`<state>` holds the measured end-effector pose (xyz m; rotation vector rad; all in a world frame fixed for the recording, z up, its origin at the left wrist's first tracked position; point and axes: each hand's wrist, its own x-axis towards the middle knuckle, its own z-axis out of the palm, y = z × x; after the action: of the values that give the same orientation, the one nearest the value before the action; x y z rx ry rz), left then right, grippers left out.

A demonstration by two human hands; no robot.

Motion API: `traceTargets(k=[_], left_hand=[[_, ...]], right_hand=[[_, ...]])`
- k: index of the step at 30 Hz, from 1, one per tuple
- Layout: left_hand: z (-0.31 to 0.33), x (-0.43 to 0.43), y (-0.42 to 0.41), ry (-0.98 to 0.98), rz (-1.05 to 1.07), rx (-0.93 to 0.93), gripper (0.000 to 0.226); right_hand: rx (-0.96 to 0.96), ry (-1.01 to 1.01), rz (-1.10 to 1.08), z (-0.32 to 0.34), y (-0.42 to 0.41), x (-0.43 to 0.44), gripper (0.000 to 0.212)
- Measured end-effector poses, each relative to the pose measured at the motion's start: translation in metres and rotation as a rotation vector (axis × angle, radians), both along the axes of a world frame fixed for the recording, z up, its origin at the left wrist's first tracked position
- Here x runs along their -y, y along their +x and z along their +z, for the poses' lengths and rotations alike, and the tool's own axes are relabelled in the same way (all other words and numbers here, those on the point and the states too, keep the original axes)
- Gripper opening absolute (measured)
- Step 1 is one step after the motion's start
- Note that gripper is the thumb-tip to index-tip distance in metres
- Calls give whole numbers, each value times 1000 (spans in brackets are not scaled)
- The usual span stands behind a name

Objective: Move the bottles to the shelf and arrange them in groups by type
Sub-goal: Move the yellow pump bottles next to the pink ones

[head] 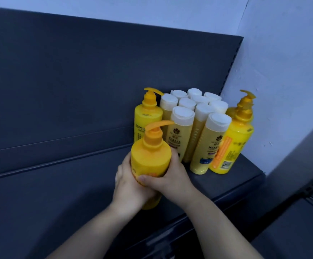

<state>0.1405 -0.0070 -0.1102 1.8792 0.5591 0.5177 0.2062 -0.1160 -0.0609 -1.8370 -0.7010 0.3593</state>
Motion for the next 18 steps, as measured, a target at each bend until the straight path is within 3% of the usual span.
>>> traceTargets(k=[5, 18], left_hand=[[-1, 3, -1, -118, -48, 72, 96], [-7, -5, -5, -45, -33, 134, 103]], right_hand=[[-28, 6, 32, -4, 4, 0, 98], [34, 105, 28, -20, -1, -12, 101]])
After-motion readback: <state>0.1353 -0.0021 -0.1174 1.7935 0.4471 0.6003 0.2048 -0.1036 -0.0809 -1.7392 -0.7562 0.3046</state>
